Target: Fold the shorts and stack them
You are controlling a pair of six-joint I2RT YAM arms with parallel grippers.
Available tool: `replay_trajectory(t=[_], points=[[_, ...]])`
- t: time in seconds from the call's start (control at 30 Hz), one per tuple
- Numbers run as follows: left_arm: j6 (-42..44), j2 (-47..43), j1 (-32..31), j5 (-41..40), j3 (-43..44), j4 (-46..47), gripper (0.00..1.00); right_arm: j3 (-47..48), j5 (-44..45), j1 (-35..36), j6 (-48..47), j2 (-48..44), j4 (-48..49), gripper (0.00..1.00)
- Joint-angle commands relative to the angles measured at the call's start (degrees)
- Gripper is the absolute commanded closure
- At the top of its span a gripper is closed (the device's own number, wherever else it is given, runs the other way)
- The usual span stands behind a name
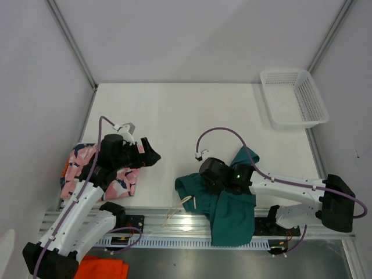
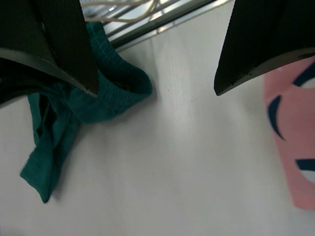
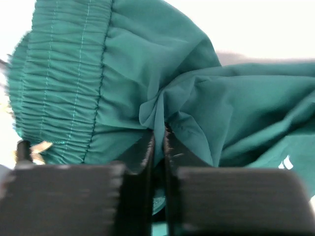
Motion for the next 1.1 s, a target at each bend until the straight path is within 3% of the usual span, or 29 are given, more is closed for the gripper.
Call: replay_trajectory(t=[0.0, 0.1, 0.37, 1.07], points=[[-9.63, -1.56, -6.37, 4.43, -2.45, 5.03, 0.01, -3.54, 3.95, -0.54, 4.58, -2.47, 2.00, 1.00], [-14.37, -0.95, -11.47, 3.64, -4.74, 9.33, 0.01, -7.50, 2.72, -1.07, 5.64, -7.22, 2.35, 1.00], [-25.81, 10.81, -21.93, 3.02, -10.19, 22.87, 0.01, -15.06, 0.87, 0.51, 9.24, -14.08, 2.97, 1.00], [-39.69, 24.62, -27.12, 9.52, -13.52, 44.31, 0.01, -17.96, 3.68, 1.92, 10.39, -17.25, 4.90, 1.00]])
